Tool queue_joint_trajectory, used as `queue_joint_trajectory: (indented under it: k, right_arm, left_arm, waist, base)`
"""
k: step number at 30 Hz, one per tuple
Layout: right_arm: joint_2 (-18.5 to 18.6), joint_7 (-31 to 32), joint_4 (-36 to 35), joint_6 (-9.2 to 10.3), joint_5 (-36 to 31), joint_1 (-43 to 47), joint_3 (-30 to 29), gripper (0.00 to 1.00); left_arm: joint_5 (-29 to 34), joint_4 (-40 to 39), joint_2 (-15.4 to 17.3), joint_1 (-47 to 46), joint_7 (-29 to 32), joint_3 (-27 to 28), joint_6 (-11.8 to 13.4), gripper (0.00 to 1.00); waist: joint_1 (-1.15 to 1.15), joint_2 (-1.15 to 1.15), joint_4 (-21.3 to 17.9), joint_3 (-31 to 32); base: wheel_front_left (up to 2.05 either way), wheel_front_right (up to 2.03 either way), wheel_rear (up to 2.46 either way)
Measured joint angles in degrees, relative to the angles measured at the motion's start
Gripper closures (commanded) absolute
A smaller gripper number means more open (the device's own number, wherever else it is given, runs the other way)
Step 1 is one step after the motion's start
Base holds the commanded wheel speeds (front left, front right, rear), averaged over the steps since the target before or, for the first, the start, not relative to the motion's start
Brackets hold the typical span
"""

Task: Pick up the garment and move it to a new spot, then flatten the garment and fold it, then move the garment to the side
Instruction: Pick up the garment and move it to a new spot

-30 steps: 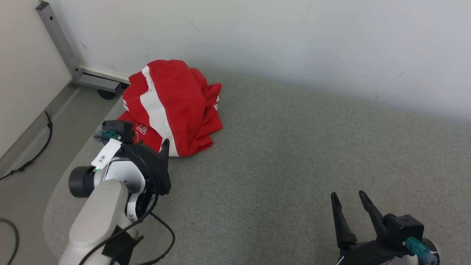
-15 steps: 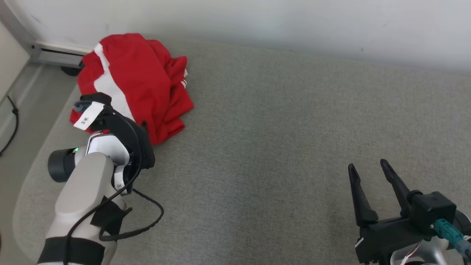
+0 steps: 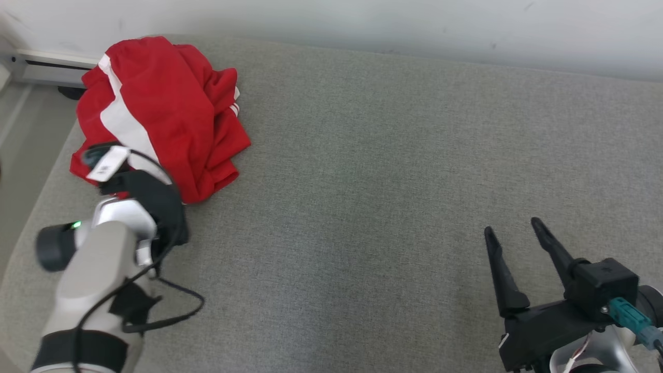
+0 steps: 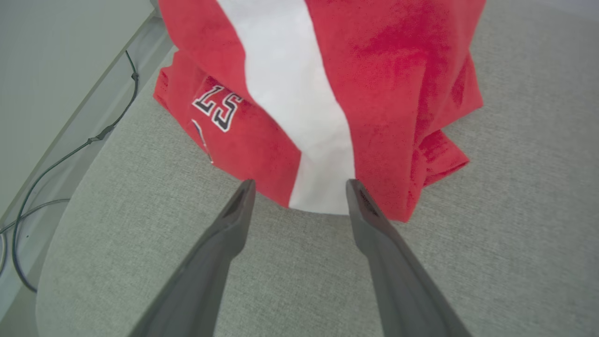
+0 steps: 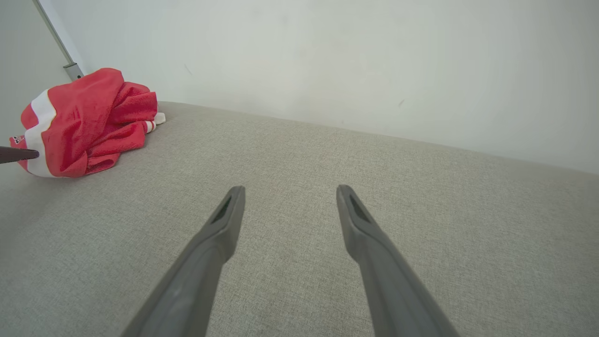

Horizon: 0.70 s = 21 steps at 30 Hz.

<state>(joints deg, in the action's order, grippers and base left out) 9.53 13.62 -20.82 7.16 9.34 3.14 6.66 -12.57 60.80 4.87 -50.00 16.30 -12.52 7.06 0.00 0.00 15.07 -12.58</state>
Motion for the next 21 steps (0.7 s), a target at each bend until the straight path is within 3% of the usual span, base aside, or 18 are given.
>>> queue_joint_trajectory:
  k: [6, 18, 19, 20, 21]
  right_arm:
    - [0.5, 3.1, -2.2, -0.01, -0.5, 0.0, 1.0, 0.00]
    - [1.0, 8.0, -7.8, -0.01, -1.9, 0.6, 0.1, 0.00]
    - [0.9, 8.2, -7.8, -0.01, -1.9, 0.2, 0.1, 0.00]
    - [0.9, 8.4, -7.9, -0.01, -1.9, -0.1, -0.1, 0.00]
    - [0.9, 8.7, -8.1, -0.01, -1.9, -0.2, -0.4, 0.00]
  left_arm:
    - [1.2, 3.0, 2.6, 0.0, -1.9, 4.4, 0.0, 0.00]
    - [1.2, 3.9, 0.0, -6.3, -4.7, 5.6, 0.0, 0.00]
    - [1.4, 4.7, 0.2, -6.7, -4.7, 6.0, 0.0, 0.16]
    - [1.7, 5.3, 0.3, -6.8, -4.8, 6.4, 0.0, 0.53]
    - [1.9, 5.8, 0.4, -6.9, -4.8, 6.7, 0.0, 0.76]
  waist:
    - [0.00, 0.00, -1.4, 0.1]
    - [0.00, 0.00, -2.6, -3.9]
    - [0.00, 0.00, -2.6, -4.2]
    - [0.00, 0.00, -2.7, -4.5]
    - [0.00, 0.00, -2.7, -4.8]
  base:
    - [0.00, 0.00, 0.00]
    - [0.00, 0.00, 0.00]
    - [0.00, 0.00, 0.00]
    - [0.00, 0.00, 0.00]
    - [0.00, 0.00, 0.00]
